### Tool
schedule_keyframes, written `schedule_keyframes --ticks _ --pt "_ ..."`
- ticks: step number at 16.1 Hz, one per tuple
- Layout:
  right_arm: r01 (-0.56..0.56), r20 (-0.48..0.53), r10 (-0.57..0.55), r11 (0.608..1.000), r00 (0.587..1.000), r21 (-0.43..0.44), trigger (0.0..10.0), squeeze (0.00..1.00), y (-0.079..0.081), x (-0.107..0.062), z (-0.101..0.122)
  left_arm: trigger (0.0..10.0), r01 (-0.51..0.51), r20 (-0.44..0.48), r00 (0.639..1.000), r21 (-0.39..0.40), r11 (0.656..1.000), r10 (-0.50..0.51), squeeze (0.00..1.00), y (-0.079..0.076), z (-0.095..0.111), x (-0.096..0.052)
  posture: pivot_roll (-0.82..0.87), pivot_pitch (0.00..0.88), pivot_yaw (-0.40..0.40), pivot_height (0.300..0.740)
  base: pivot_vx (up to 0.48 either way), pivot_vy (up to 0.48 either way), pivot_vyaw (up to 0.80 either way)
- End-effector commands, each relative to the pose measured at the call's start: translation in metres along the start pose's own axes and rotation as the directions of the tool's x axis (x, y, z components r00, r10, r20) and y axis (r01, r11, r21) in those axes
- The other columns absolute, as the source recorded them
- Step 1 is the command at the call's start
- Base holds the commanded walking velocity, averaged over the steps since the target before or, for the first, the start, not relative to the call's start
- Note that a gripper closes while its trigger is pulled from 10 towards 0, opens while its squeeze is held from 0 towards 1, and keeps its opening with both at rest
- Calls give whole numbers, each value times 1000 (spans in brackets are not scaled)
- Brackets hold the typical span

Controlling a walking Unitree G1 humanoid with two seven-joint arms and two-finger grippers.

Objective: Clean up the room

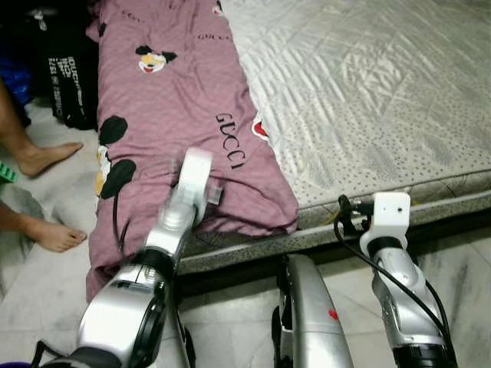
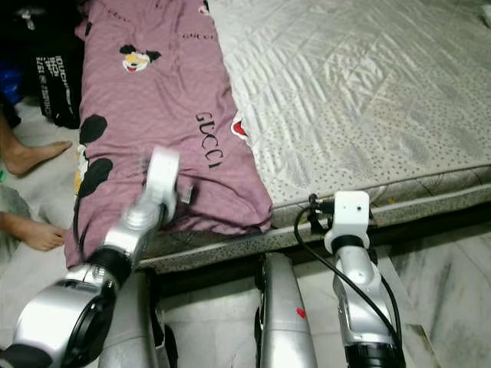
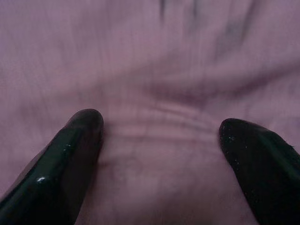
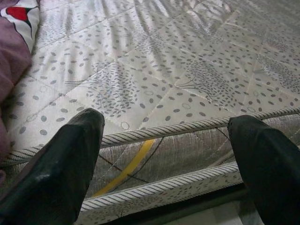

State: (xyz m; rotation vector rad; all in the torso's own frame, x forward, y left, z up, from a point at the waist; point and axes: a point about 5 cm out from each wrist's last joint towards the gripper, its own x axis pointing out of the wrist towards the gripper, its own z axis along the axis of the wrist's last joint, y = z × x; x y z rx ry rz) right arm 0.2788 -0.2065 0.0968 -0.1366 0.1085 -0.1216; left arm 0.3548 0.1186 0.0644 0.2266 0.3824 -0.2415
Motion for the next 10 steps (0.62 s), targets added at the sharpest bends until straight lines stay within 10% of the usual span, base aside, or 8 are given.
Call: schedule_keyframes --ticks 1,2,7,10 --pt "22 12 -22 1000 1000 1 10000 0 -5 -2 3 10000 59 -119 991 53 997 -52 0 -2 -22 -3 -82 130 12 522 0 0 0" --pt "23 42 -23 1000 999 -2 10000 0 -6 -2 10 10000 144 -242 960 -2 990 -140 0 -12 -46 -9 -102 131 14 522 0 0 0" --pt "-5 55 5 1000 998 -12 10000 0 3 2 14 10000 320 -243 928 129 939 -283 0 -50 -34 -5 -81 116 7 522 0 0 0" --pt "-20 64 20 1000 998 4 10000 0 11 3 15 10000 326 -93 945 224 919 -313 0 -64 -7 -1 -71 113 18 522 0 0 0"
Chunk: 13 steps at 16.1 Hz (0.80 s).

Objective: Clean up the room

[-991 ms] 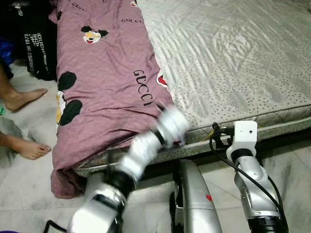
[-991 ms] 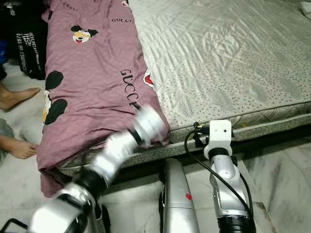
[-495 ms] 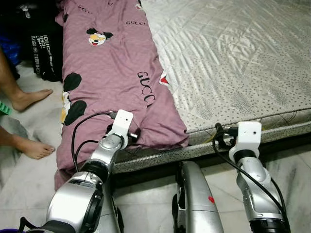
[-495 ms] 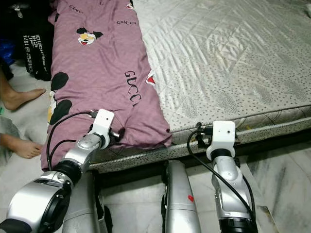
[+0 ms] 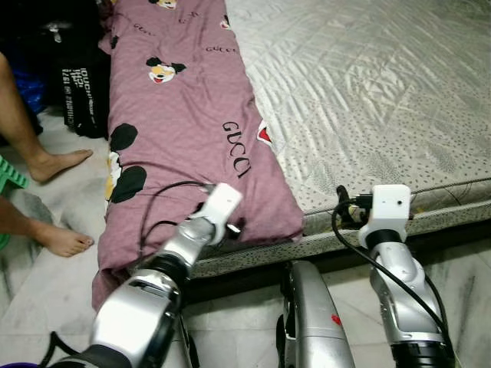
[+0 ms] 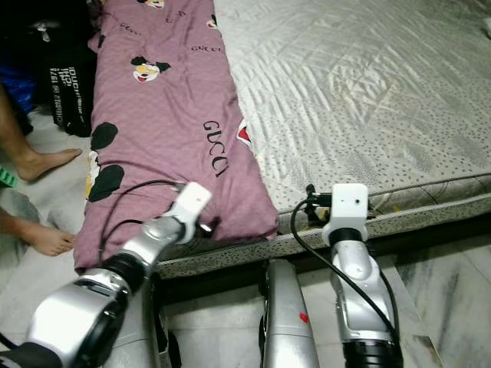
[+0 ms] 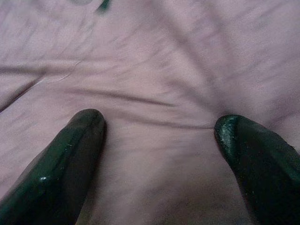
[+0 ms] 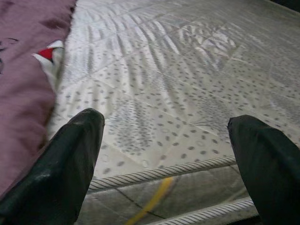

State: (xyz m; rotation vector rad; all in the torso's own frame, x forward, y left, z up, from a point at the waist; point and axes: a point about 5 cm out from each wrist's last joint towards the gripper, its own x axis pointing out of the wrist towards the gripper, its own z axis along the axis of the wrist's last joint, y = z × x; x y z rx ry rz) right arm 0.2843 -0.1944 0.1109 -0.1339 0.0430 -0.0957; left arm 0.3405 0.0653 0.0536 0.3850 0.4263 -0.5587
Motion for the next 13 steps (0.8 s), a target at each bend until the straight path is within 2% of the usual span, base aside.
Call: schedule_keyframes --ticks 1,2,3,4,5,7,8,9,11,13 --pt "2 2 -2 1000 1000 8 10000 0 2 1 0 10000 10 55 998 -3 1000 -10 0 -3 8 1 -67 113 21 522 0 0 0" --pt "3 7 -3 1000 1000 19 10000 0 4 2 0 10000 -100 189 977 1 995 98 0 11 29 -2 -61 110 28 522 0 0 0" --pt "4 11 -4 1000 1000 31 10000 0 5 3 0 10000 -147 245 958 -22 989 148 0 19 38 -4 -56 108 31 522 0 0 0" --pt "3 16 -4 999 1000 42 10000 0 7 4 0 10000 -197 342 920 -22 980 193 0 26 49 -10 -42 102 40 522 0 0 0" --pt "4 26 -5 998 1000 59 10000 0 11 5 1 10000 -246 470 854 -11 969 222 0 32 63 -21 -29 96 45 522 0 0 0" --pt "-1 31 -1 998 1000 68 10000 0 17 7 2 10000 -245 542 808 -48 968 231 0 34 69 -30 -12 86 52 522 0 0 0" --pt "-9 29 7 997 1000 82 10000 0 22 8 1 10000 -262 594 760 -92 961 264 0 38 70 -43 5 72 58 522 0 0 0" --pt "-17 26 15 995 1000 100 10000 0 28 11 -2 10000 -306 591 700 -260 916 402 0 47 61 -61 25 57 64 522 0 0 0" --pt "-27 18 25 991 1000 132 10000 0 34 14 -7 10000 -345 548 656 -394 852 519 0 56 41 -78 42 33 78 522 0 0 0" --pt "-36 5 36 985 999 170 10000 0 40 19 -11 10000 -420 458 644 -458 783 613 0 62 15 -89 55 9 88 522 0 0 0"
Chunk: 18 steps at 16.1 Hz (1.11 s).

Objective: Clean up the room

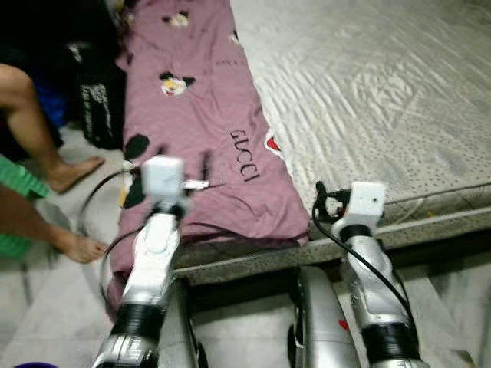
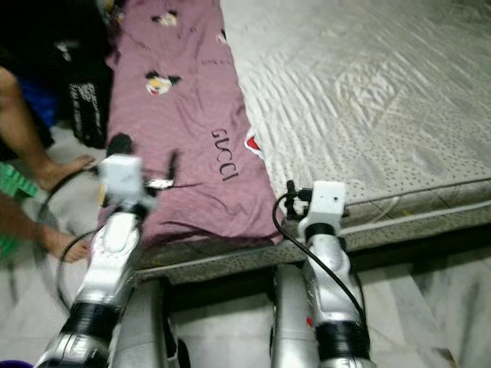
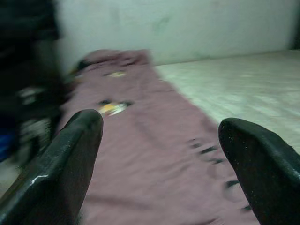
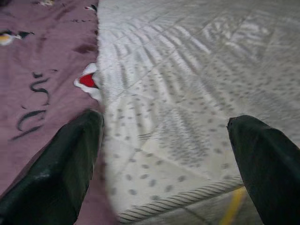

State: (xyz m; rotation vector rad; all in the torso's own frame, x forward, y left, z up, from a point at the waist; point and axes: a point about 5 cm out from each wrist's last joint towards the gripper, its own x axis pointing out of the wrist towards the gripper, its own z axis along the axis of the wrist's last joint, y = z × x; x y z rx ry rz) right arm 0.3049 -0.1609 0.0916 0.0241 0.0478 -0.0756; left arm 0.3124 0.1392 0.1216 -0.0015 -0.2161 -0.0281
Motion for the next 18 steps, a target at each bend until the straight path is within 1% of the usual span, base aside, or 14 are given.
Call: schedule_keyframes --ticks 1,2,3,4,5,7,8,10,11,12,13,14,16,18 --pt "-23 68 21 1000 997 17 10000 0 11 11 11 10000 -95 -47 994 -30 995 94 0 25 -3 -3 58 0 96 522 0 0 0" --pt "-16 86 15 1000 996 9 10000 0 13 14 14 10000 -86 -46 995 -35 996 85 0 28 -1 -2 67 0 95 522 0 0 0" --pt "-13 95 13 1000 995 0 10000 0 14 15 15 10000 -63 -37 997 -39 997 61 0 27 2 -1 70 0 90 522 0 0 0" --pt "-17 96 16 1000 995 9 10000 0 16 17 15 10000 -40 -31 999 -27 999 40 0 25 4 0 69 0 82 522 0 0 0" --pt "-21 97 20 1000 995 15 10000 0 17 20 16 10000 -44 -28 999 -12 999 44 0 23 5 0 69 0 71 522 0 0 0" --pt "-69 123 63 997 990 42 10000 0 23 19 22 10000 -54 -22 998 -24 998 53 0 19 6 0 59 0 58 522 0 0 0" --pt "-88 146 80 995 986 49 10000 0 26 20 25 10000 -63 -23 998 -37 997 62 0 18 7 0 51 0 58 531 0 0 0" --pt "-97 155 87 994 984 58 10000 0 30 23 27 10000 -75 -40 997 -72 995 73 0 19 6 1 38 0 65 546 0 0 0" --pt "-121 176 112 992 978 42 10000 0 34 23 31 10000 -48 -40 998 -72 996 46 0 15 7 3 28 0 61 561 0 0 0" --pt "-131 180 123 991 976 30 10000 0 35 22 32 10000 -32 -32 999 -62 998 30 0 12 8 6 33 0 56 566 0 0 0" --pt "-139 175 134 990 975 18 10000 0 35 22 29 10000 -20 -26 999 -32 999 19 0 9 8 9 33 0 55 581 0 0 0" --pt "-136 176 131 991 976 15 10000 0 33 20 29 10000 -28 -37 999 -17 999 27 0 9 8 8 19 0 64 596 0 0 0" --pt "-129 183 124 991 975 17 10000 0 31 19 30 10000 -9 -45 999 -47 999 6 0 9 5 5 16 0 65 611 0 0 0" --pt "-127 184 123 992 975 14 10000 0 31 19 29 10000 15 -61 998 -49 999 -18 0 8 1 3 15 0 66 626 0 0 0"
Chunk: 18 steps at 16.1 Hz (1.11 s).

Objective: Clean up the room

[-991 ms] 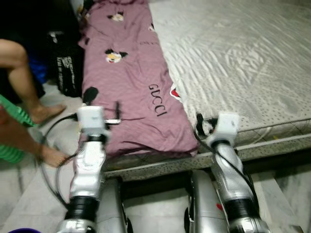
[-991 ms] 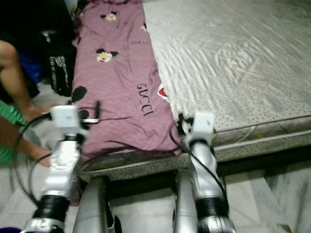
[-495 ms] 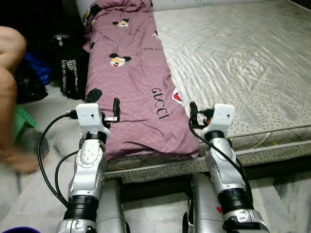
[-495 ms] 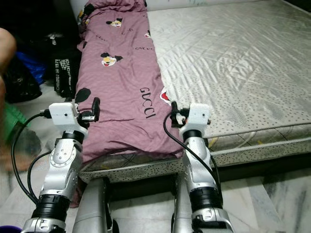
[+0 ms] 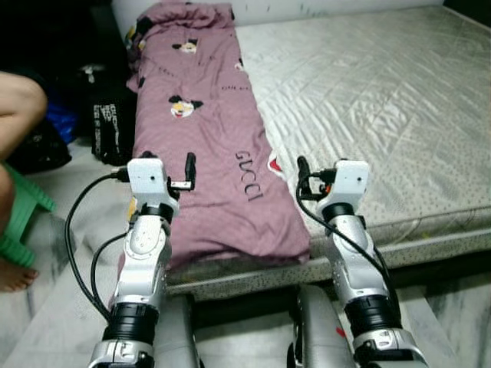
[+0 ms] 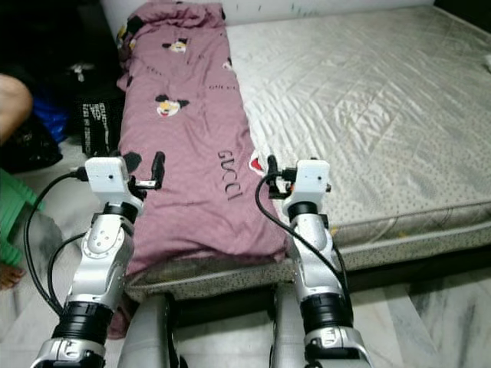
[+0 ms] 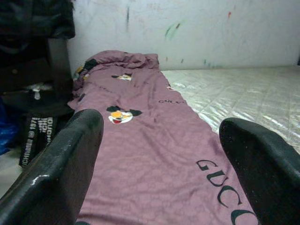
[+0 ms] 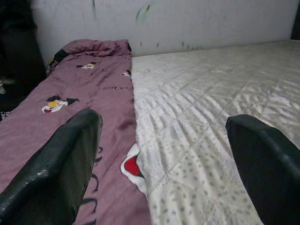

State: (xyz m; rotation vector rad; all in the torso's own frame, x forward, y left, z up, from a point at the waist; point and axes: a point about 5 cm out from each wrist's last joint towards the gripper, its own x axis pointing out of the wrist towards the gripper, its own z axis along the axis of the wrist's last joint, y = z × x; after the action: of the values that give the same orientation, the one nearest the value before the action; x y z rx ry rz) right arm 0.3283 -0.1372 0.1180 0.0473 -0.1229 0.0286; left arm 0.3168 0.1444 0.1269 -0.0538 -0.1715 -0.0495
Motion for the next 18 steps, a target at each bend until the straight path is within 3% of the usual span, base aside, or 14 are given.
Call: schedule_keyframes --ticks 1,13,18 --pt "-20 15 20 1000 1000 -3 10000 0 5 0 3 10000 9 -22 1000 17 1000 -9 0 2 -4 -2 15 0 65 631 0 0 0" --pt "16 -13 -16 1000 1000 -8 10000 0 -5 -3 0 10000 6 -35 999 69 998 -3 0 3 -4 4 2 0 57 740 0 0 0" --pt "27 -26 -28 999 999 -17 10000 0 -9 -8 -4 10000 10 -54 999 68 998 -6 0 0 -7 4 1 0 58 740 0 0 0"
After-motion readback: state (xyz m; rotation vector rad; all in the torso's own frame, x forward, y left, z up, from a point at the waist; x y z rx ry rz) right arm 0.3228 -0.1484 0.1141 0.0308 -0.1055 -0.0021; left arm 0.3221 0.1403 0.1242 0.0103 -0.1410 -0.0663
